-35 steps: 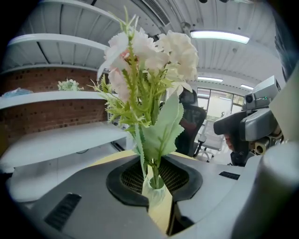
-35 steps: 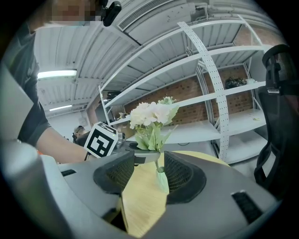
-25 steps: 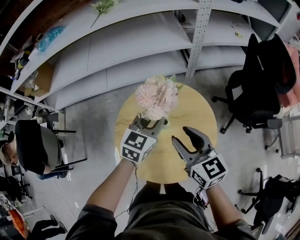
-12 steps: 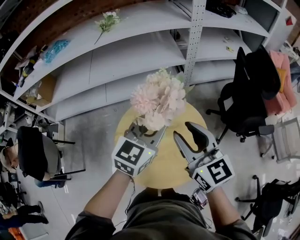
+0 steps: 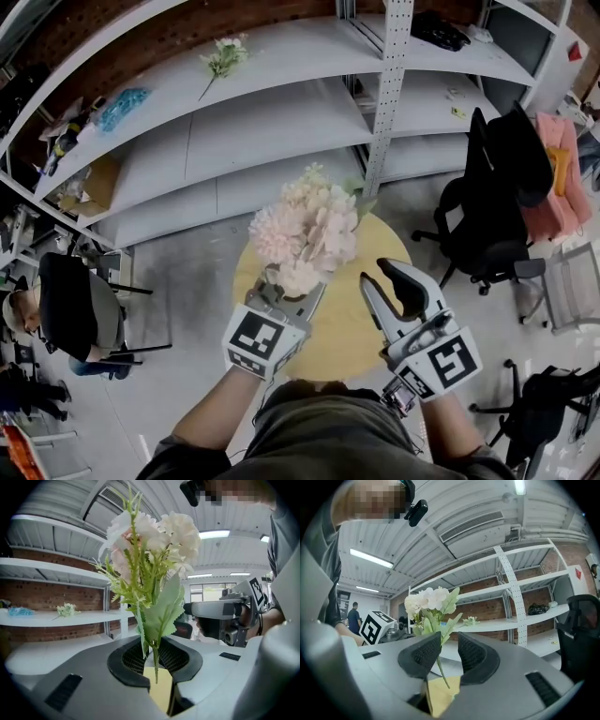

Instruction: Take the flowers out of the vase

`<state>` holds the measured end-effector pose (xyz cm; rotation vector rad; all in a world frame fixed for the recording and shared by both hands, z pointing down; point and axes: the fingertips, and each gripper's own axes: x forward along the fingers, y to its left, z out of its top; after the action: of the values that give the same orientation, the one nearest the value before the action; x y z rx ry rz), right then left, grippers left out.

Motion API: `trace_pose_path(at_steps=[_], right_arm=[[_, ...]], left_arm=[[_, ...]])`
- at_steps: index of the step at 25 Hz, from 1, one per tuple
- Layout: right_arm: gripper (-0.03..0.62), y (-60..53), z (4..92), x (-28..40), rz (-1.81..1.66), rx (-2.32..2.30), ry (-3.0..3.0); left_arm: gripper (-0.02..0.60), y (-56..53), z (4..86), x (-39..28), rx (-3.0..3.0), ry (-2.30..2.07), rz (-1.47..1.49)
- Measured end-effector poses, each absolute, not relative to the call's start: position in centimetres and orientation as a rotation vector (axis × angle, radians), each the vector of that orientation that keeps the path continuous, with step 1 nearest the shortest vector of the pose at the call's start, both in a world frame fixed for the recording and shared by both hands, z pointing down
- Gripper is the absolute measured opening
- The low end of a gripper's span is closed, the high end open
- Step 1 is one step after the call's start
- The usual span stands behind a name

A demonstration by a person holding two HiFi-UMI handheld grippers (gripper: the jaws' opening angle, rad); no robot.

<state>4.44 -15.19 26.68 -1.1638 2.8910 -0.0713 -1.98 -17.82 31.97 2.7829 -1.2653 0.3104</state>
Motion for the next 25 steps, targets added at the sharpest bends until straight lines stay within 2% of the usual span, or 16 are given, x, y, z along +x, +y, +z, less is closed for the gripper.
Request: trace_pose_path(at_steps=[12, 25], right_arm=[[0.033, -13.6, 34.1, 4.2, -0.234, -1.144, 3.021], [0.028, -13.0, 35.3, 4.1, -0.272, -1.14, 3.042]], left_arm=[[0.071, -15.4, 36.6, -3.4, 2.653, -1.291, 0.341], [0.071, -15.1, 36.7, -3.6, 2.645, -1.3, 0.345]])
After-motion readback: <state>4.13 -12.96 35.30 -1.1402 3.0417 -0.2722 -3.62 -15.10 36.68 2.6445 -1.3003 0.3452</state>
